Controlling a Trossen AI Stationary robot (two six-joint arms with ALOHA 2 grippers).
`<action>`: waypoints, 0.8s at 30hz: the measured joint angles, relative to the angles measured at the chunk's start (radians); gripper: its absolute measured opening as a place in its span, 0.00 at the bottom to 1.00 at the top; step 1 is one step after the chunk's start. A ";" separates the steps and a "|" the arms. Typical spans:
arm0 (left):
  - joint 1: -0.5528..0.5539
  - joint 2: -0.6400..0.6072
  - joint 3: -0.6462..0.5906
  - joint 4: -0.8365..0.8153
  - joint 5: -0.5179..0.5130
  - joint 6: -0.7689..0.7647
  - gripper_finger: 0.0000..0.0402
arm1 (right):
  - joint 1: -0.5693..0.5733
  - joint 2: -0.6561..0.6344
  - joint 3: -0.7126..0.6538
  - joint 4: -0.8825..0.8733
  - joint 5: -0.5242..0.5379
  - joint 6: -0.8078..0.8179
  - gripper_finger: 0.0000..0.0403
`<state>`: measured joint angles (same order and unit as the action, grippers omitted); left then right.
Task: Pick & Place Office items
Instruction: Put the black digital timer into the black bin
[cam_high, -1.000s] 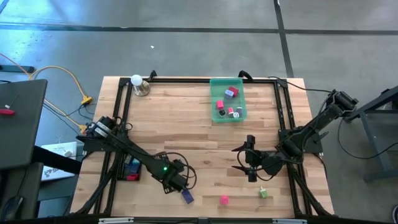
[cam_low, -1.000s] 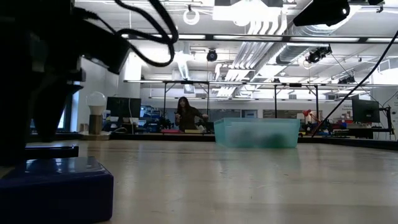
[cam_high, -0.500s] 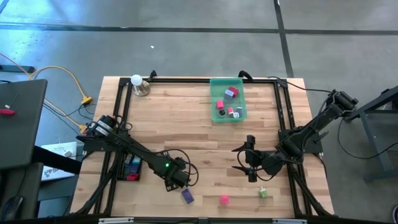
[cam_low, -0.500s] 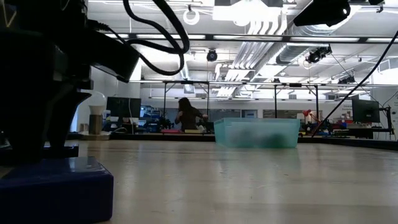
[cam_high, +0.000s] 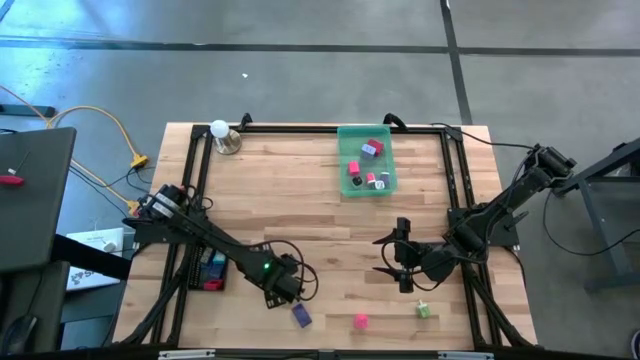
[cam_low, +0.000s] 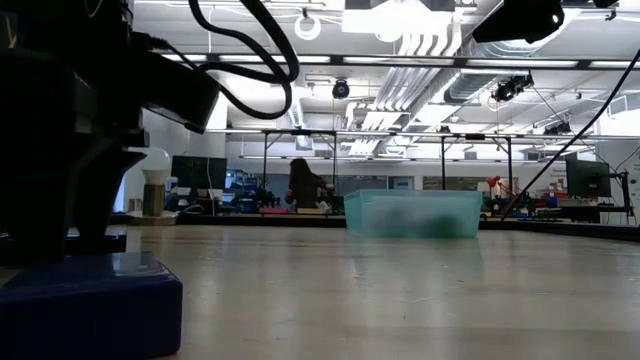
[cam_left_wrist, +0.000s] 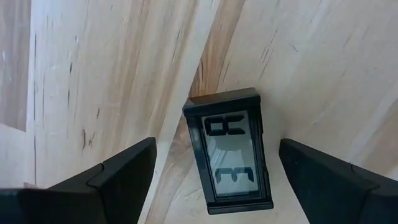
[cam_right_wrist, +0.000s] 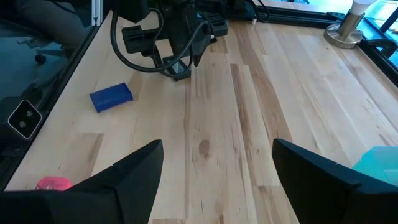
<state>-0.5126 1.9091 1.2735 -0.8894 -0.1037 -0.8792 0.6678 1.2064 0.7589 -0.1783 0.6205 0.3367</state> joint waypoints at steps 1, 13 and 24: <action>-0.002 0.000 0.000 0.000 -0.003 0.009 0.84 | 0.000 0.000 0.000 0.000 0.000 0.000 0.72; -0.016 0.002 -0.001 -0.002 -0.023 -0.034 0.84 | 0.000 0.000 0.000 0.000 0.000 0.000 0.72; -0.014 0.003 -0.001 -0.008 -0.026 -0.027 0.84 | 0.000 0.000 0.000 0.000 0.000 0.000 0.72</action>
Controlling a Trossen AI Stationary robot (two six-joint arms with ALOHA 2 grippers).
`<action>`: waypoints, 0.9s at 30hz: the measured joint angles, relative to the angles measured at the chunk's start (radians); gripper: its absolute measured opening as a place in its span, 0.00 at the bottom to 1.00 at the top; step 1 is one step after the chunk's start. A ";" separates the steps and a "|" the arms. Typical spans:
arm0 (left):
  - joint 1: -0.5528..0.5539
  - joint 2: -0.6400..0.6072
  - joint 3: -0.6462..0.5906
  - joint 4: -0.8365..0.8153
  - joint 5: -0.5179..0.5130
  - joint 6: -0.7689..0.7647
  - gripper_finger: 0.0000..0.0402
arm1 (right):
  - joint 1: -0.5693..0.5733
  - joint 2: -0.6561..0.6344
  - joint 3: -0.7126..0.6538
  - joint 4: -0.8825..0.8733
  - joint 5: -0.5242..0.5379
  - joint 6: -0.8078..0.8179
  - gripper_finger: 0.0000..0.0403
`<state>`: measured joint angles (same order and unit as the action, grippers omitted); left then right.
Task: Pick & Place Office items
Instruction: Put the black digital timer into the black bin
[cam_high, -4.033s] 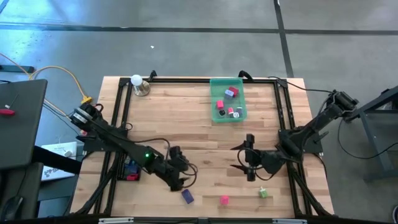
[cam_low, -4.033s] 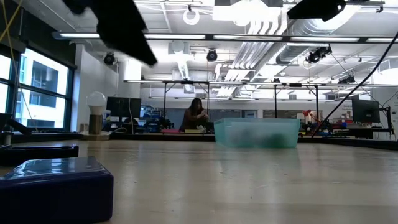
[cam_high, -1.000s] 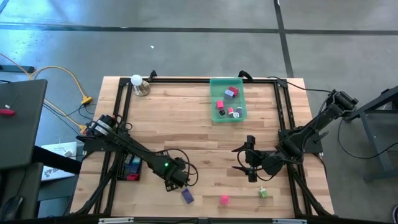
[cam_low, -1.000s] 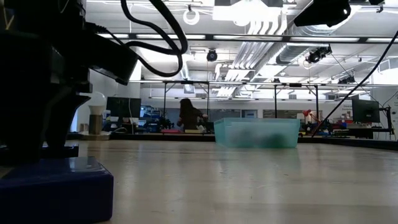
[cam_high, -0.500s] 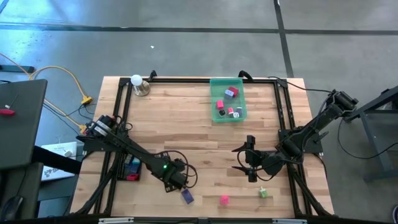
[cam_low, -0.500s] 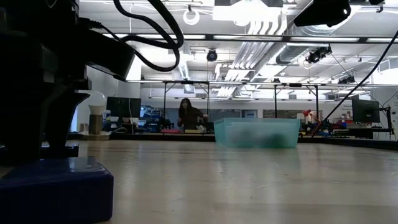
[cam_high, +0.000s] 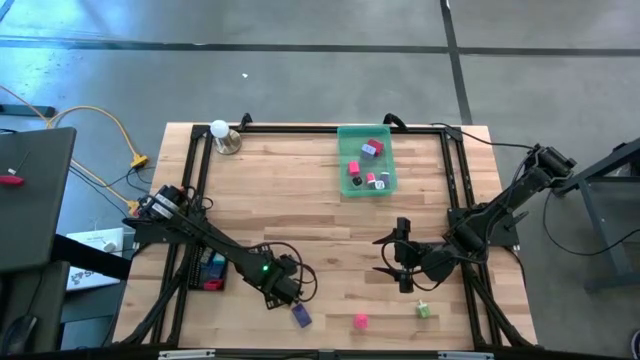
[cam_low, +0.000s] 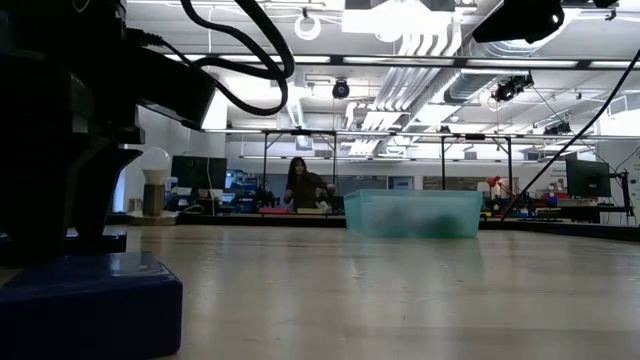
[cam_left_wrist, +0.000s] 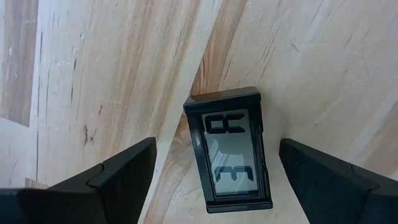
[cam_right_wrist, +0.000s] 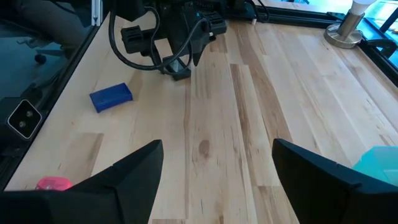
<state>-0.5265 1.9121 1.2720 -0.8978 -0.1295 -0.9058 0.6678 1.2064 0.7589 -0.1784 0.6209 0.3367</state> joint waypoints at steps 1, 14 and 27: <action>0.000 0.000 0.000 0.000 0.000 0.000 0.84 | 0.000 0.000 0.000 0.000 0.000 0.000 0.72; 0.000 0.002 0.000 0.008 0.029 -0.038 0.60 | 0.000 0.000 0.000 -0.001 0.000 0.000 0.72; 0.001 -0.027 0.000 -0.024 0.014 -0.044 0.30 | 0.000 0.000 0.000 -0.001 0.000 0.003 0.72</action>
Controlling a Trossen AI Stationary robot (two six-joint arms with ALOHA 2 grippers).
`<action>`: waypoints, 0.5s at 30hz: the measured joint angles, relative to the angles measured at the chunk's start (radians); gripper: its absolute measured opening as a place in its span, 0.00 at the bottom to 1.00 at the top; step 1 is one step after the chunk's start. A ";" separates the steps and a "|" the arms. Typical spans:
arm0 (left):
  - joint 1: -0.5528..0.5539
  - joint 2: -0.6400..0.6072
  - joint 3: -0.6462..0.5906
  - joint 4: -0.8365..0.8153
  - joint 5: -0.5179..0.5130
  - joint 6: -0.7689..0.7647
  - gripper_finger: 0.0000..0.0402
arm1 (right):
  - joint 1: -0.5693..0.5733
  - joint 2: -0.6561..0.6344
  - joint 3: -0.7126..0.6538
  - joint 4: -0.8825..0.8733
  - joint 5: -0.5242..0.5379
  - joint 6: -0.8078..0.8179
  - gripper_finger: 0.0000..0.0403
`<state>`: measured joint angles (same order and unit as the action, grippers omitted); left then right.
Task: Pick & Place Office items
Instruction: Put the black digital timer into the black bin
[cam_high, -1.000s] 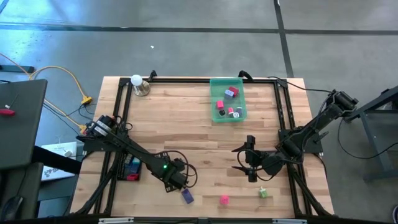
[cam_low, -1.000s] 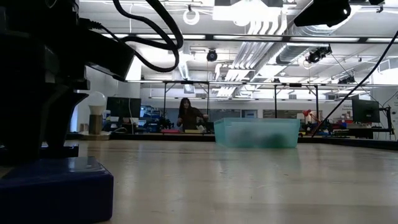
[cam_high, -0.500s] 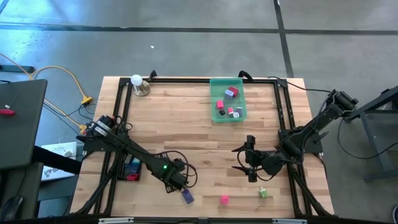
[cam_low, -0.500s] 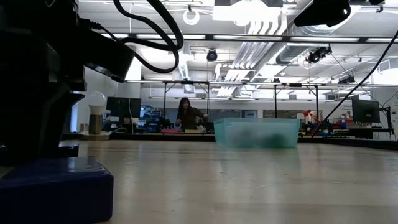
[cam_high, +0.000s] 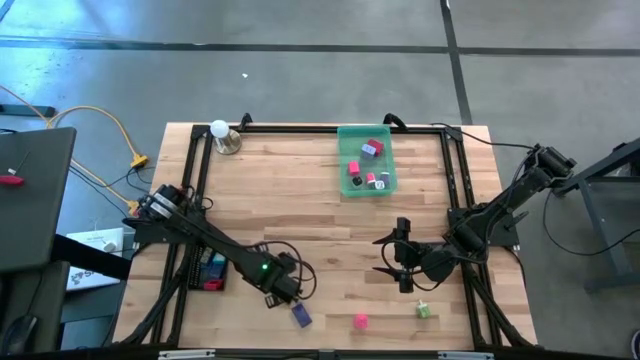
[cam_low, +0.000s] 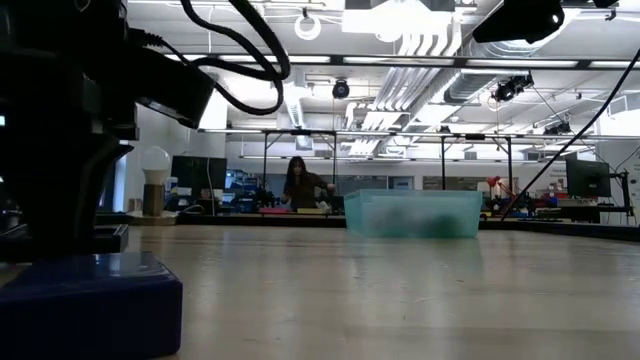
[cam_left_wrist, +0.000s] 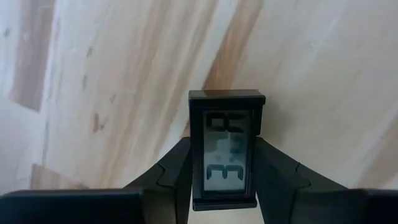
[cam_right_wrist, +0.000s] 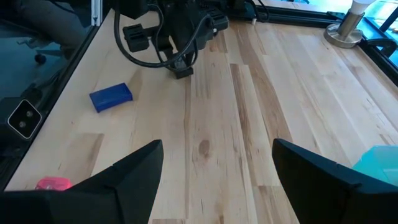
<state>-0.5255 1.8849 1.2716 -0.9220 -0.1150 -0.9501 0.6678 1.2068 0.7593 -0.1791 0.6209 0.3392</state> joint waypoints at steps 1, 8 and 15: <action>0.000 -0.012 0.000 -0.006 0.000 0.000 0.30 | 0.000 0.000 0.000 0.000 0.000 0.000 0.72; -0.002 -0.161 0.039 -0.129 -0.030 -0.072 0.30 | 0.000 0.000 0.000 0.000 0.000 0.000 0.72; -0.039 -0.326 0.046 -0.352 -0.050 -0.348 0.30 | 0.000 0.000 0.000 0.000 0.000 0.001 0.72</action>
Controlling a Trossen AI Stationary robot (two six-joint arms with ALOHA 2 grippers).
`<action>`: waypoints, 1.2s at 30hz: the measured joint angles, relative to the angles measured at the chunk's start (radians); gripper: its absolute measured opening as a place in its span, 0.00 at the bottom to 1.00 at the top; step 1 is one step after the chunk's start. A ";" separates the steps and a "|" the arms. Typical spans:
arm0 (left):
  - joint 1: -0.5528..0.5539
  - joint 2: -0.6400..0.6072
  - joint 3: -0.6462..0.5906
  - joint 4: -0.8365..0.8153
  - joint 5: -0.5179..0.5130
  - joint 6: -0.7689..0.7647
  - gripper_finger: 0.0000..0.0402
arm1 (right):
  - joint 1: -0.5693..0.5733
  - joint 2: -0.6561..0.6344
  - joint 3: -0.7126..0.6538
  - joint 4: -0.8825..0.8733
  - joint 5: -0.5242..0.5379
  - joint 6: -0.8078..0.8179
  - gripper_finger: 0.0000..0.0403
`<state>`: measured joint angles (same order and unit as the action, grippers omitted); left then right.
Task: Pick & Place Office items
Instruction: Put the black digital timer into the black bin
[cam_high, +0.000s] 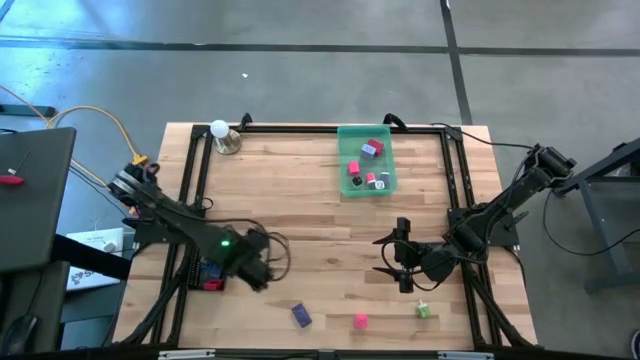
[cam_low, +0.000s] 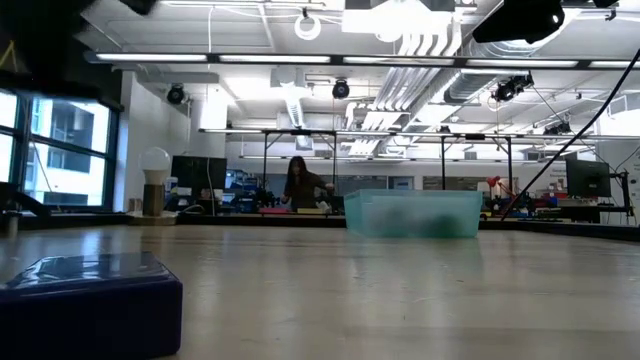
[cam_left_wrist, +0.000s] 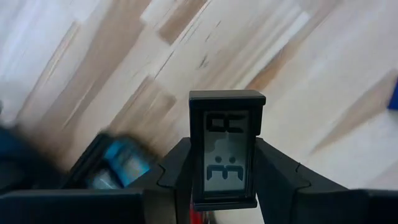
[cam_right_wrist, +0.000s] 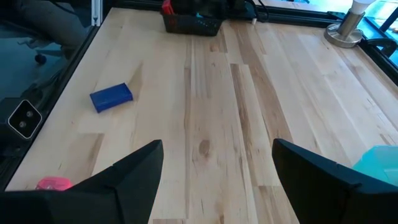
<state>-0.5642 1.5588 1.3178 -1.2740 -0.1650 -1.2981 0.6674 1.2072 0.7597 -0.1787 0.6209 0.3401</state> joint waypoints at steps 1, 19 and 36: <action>-0.017 -0.022 0.000 -0.023 -0.003 -0.033 0.30 | 0.000 0.000 0.000 0.000 -0.002 0.000 0.72; -0.301 -0.095 -0.120 -0.168 -0.049 -0.467 0.30 | 0.000 0.001 0.000 0.001 -0.025 0.004 0.72; -0.355 -0.095 -0.298 -0.025 0.058 -0.605 0.30 | 0.000 0.002 0.000 0.002 -0.021 0.005 0.72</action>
<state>-0.9196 1.4639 1.0198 -1.2986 -0.1066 -1.9027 0.6674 1.2087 0.7597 -0.1768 0.5997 0.3454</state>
